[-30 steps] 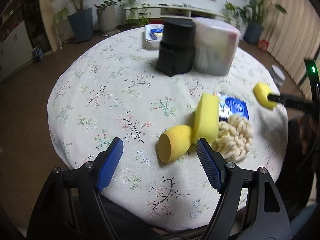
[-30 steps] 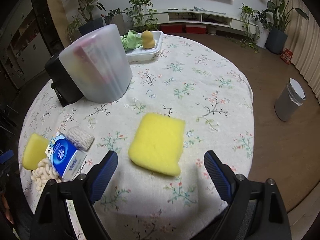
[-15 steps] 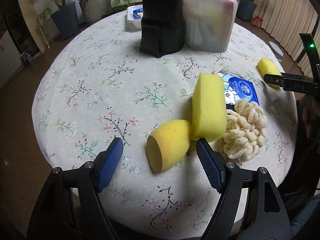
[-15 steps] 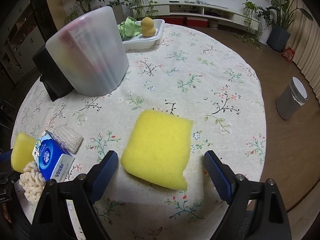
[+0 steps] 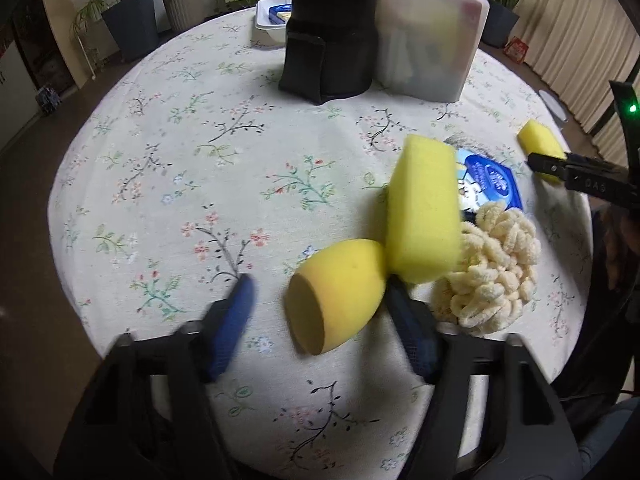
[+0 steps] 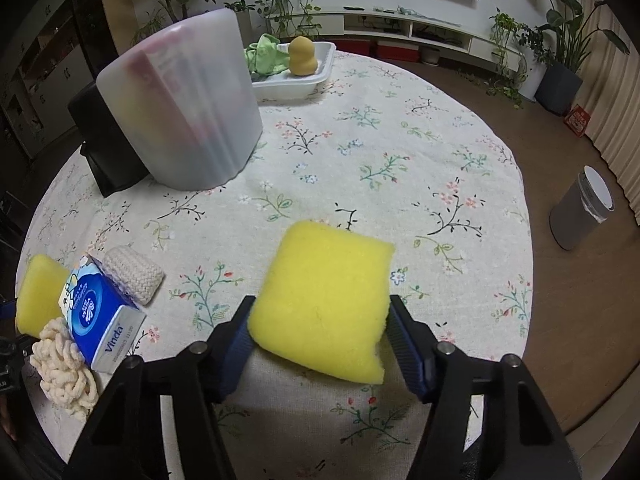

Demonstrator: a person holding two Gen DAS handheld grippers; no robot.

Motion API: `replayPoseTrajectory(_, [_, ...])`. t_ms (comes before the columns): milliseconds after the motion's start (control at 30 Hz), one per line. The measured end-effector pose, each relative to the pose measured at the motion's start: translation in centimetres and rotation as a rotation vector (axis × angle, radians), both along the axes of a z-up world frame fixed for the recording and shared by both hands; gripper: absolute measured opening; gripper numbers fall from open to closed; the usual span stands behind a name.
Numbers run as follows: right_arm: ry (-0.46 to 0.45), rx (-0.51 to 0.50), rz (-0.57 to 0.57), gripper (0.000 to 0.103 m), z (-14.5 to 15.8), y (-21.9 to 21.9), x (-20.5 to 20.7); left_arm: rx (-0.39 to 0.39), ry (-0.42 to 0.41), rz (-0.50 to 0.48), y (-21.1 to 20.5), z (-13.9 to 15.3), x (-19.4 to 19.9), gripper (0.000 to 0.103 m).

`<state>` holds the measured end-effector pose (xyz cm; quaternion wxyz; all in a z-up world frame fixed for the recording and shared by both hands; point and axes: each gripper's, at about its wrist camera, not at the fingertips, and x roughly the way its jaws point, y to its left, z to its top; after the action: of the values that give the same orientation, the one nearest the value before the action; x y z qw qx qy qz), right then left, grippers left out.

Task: Organize soft objects
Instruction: 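Grasp the yellow rectangular sponge with the right gripper while the left gripper grasps the yellow egg sponge, then lift and carry both yellow sponges over the white tray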

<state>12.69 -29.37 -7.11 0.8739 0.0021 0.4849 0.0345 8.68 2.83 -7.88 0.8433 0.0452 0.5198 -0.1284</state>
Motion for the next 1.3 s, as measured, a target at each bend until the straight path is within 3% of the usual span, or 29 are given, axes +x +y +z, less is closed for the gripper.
replayPoseTrajectory(67, [-0.003,-0.008,0.004,0.064,0.0,0.1,-0.1,-0.006,-0.006,-0.005,-0.1,0.0,-0.1,0.043])
replayPoseTrajectory(267, [-0.010,-0.002,0.009,0.060,0.2,0.1,-0.5,-0.012,-0.019,-0.002,-0.4,0.2,-0.6,0.038])
replayPoseTrajectory(1000, [-0.055,0.049,0.034,0.056,1.9,-0.1,-2.1,-0.150,-0.039,0.019,0.7,1.6,-2.9,0.037])
replayPoseTrajectory(1300, [-0.105,0.073,0.050,0.056,5.5,-1.5,-3.1,-0.210,-0.106,0.056,2.8,5.2,-2.9,0.037])
